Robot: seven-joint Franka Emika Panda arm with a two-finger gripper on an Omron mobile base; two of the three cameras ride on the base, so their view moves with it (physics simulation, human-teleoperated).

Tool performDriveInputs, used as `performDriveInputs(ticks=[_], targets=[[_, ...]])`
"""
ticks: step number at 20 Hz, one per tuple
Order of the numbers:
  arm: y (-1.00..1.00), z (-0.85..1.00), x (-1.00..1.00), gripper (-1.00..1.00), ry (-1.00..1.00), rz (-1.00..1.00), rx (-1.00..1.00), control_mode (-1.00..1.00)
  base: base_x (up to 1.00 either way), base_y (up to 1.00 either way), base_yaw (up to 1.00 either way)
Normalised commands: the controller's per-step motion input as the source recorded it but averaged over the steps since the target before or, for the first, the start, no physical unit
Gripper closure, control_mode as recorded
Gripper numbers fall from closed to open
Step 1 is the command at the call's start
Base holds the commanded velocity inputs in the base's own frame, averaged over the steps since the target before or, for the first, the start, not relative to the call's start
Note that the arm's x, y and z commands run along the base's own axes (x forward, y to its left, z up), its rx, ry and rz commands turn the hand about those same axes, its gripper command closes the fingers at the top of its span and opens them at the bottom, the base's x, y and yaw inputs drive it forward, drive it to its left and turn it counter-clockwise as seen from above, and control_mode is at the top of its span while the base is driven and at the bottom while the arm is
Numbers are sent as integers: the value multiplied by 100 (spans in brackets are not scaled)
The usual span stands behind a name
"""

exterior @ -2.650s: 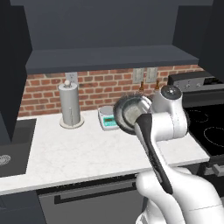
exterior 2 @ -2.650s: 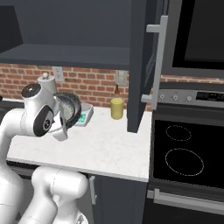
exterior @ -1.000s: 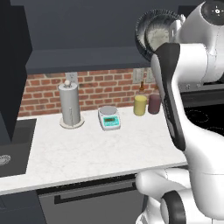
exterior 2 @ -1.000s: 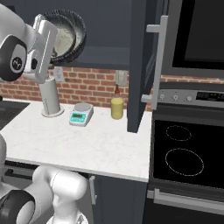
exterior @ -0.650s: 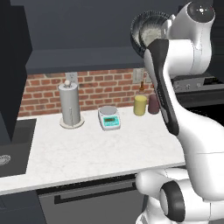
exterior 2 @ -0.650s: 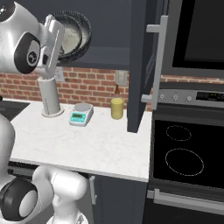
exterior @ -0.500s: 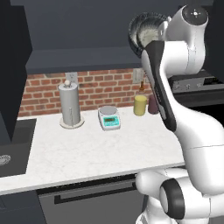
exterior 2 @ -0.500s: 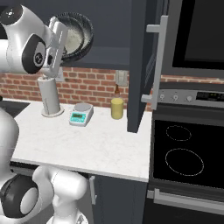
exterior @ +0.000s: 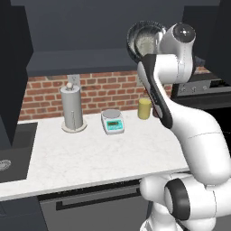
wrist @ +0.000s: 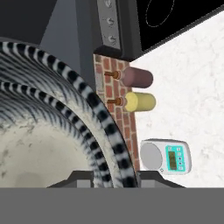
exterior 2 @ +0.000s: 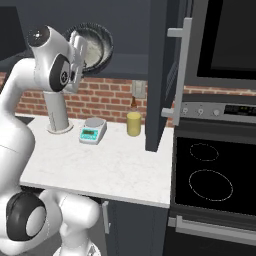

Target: Pick up the bowls on the counter and stack them on top of one another in the open cabinet. Place the smaller bowl on top of the larger bowl.

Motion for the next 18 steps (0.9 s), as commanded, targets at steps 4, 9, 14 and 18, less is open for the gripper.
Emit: performDriveInputs(ticks=[4,9,14,18], targets=[[0,2,63,100,0,0,0,-100,0,0,0],[0,19,35,100,1,0,0,-100,0,0,0],[0,1,71,100,12,0,0,-100,0,0,0],[0,-1,70,100,10,1,0,-100,0,0,0]])
